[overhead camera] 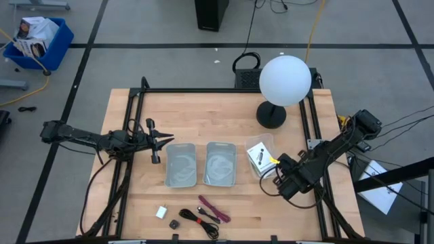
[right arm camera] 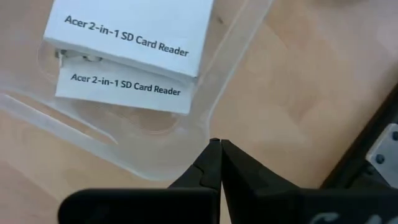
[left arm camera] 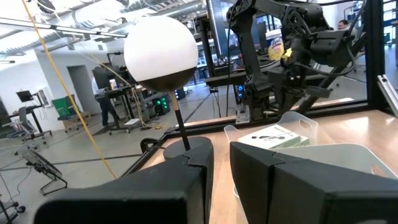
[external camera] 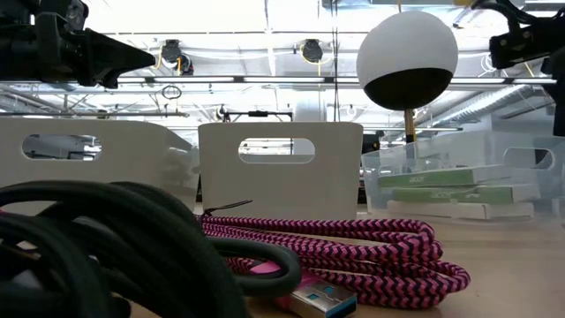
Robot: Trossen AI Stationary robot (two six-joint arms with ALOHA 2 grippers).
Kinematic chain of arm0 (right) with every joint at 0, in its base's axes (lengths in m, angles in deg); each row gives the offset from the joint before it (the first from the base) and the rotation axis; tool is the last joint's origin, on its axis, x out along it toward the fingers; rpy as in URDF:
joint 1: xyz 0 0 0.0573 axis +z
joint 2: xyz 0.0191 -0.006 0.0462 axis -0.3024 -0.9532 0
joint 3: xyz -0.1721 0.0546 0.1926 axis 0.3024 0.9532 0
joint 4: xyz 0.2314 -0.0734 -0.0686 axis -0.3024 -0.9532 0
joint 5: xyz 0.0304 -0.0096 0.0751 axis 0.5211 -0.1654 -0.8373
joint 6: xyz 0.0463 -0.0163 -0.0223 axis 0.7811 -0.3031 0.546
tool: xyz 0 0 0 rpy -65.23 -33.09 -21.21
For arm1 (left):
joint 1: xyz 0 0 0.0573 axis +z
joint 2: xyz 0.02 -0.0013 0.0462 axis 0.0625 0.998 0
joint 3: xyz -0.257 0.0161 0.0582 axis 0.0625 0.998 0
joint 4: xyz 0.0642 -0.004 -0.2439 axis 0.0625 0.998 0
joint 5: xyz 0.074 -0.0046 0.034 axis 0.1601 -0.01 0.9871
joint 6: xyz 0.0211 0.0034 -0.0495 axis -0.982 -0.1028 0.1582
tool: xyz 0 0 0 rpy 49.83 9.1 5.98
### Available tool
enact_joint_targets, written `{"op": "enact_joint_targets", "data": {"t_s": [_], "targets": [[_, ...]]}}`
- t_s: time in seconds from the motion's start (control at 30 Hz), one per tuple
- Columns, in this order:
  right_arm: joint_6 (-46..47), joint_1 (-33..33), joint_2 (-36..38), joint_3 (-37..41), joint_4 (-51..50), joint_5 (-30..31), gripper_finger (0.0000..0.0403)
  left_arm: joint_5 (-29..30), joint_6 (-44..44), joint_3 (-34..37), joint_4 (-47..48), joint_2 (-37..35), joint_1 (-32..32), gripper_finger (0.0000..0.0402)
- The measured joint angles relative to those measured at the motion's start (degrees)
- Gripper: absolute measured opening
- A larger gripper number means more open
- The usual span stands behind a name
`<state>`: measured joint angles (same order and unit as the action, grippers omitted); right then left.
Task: Pick and place items into bin
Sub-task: Adjust the transparent bin, then put the pink USB cable into the right gray bin
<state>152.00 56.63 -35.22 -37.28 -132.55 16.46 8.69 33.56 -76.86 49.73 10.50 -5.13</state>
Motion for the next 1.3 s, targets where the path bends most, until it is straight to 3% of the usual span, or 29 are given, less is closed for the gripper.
{"op": "enact_joint_targets", "data": {"t_s": [0.27, 0.6, 0.73, 1.0, 1.07, 1.2, 1.3], "targets": [[-1.50, 0.00, 0.02, 0.00, 6.78, -1.64, 0.0000, 0.00, 0.00, 0.01, 0.00, 0.01, 0.00, 0.0063], [0.58, 1.14, 3.61, -0.96, 0.62, -1.64, 0.0000, 0.00, 0.00, 0.00, 0.00, 0.01, 0.00, 0.0063], [0.59, 3.63, 7.63, -4.06, -1.73, 5.45, 0.0000, 0.00, 0.00, 0.00, 0.00, -0.01, 0.00, 0.0063], [-25.24, 8.24, 15.22, -3.48, 16.55, 37.90, 0.0000, 0.00, 0.00, 0.02, 0.00, -0.02, 0.00, 0.0063], [-33.85, 6.90, 17.73, -2.00, 21.70, 38.63, 0.0000, 0.00, 0.00, 0.00, 0.00, 0.00, 0.00, 0.0063], [-49.12, 2.44, 24.78, 4.00, 37.28, 34.48, 0.0000, 0.00, 0.00, 0.00, -0.09, -0.02, 0.00, 0.0063], [-65.50, -1.36, 31.02, 11.91, 57.32, 25.17, 0.0000, 0.00, -0.06, 0.00, -0.10, 0.00, 0.00, 0.0063]]}}
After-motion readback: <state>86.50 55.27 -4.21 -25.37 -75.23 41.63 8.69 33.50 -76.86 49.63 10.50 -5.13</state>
